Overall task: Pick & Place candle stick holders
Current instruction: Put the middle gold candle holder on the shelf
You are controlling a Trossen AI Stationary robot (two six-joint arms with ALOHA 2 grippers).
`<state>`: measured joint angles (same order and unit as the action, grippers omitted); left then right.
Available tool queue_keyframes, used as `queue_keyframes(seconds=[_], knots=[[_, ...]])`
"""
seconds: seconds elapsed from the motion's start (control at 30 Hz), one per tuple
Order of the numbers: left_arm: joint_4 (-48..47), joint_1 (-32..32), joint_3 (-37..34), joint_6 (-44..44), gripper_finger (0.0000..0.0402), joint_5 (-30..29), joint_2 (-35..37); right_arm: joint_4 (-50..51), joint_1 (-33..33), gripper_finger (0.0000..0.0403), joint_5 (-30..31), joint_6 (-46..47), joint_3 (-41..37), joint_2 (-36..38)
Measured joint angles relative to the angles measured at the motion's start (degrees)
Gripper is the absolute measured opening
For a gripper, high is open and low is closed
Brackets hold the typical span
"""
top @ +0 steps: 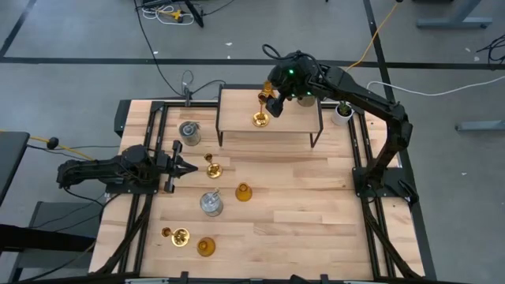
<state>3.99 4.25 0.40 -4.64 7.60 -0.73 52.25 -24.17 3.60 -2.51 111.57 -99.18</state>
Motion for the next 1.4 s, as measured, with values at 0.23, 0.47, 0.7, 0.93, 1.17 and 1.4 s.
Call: queue_keyframes(seconds=[0.23,0.47,0.7,0.93,1.17,1.4], knots=[[-0.02,0.02,0.00,0.00,0.0019,0.00,0.00,-1.53,-0.02,0.0339,-0.13,-4.32,0.00,-0.35],[-0.02,0.02,0.02,0.00,0.0018,0.00,0.00,-6.70,0.01,0.0339,-0.04,-5.05,-4.60,-1.20],[-0.01,0.01,0.01,0.00,0.0018,0.00,0.00,-9.84,-0.02,0.0338,-0.02,-5.08,-7.61,-1.22],[0.00,0.02,0.00,0.02,0.0018,0.00,0.00,-10.62,0.01,0.0301,-0.02,-5.09,-7.61,-1.22],[0.00,0.01,0.01,0.00,0.0018,0.00,0.00,-10.08,-0.01,0.0242,-0.15,-5.09,-7.61,-1.22],[0.00,0.01,0.01,0.01,0.0019,0.00,0.00,-9.75,0.01,0.0194,-0.17,-5.09,-7.61,-1.22]])
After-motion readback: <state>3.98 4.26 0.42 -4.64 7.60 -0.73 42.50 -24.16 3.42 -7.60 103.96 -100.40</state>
